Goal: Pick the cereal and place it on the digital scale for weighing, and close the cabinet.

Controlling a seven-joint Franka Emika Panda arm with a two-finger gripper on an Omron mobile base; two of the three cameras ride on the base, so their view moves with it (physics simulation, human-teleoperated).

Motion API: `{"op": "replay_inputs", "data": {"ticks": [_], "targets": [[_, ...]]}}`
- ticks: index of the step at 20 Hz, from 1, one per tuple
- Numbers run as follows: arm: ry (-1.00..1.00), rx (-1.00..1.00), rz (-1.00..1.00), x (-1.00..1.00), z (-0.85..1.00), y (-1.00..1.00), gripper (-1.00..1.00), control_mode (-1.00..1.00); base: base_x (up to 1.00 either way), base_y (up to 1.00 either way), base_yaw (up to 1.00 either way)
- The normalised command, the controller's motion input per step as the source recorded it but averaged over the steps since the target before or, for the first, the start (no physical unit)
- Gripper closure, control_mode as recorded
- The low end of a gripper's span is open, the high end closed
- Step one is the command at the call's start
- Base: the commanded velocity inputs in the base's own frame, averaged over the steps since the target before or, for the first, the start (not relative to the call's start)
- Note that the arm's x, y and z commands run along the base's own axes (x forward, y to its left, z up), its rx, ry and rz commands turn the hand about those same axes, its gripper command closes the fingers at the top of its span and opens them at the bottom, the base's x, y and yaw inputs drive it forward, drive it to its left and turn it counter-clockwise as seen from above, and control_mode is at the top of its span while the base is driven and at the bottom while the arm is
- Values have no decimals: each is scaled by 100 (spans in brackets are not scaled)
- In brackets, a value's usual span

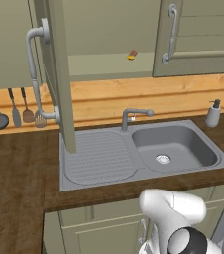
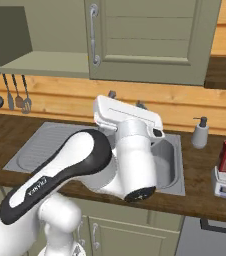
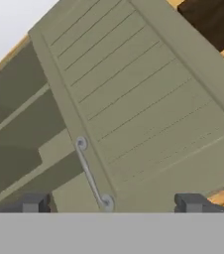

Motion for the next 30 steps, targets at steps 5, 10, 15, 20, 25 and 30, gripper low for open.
{"op": "replay_inputs", "data": {"ticks": [5, 10, 15, 20, 25, 30], "targets": [[26, 24, 17, -23, 3, 15, -100, -100, 0, 0, 0], [7, 33, 1, -15, -35, 45, -100, -100, 0, 0, 0], [0, 33, 0, -8, -57, 53, -100, -100, 0, 0, 0], [0, 35, 0, -8, -65, 72, -100, -100, 0, 0, 0], [0, 23, 0, -7, -44, 100, -100, -100, 0, 0, 0], [-2, 19, 1, -29, -35, 100, -100, -100, 0, 0, 0]]}}
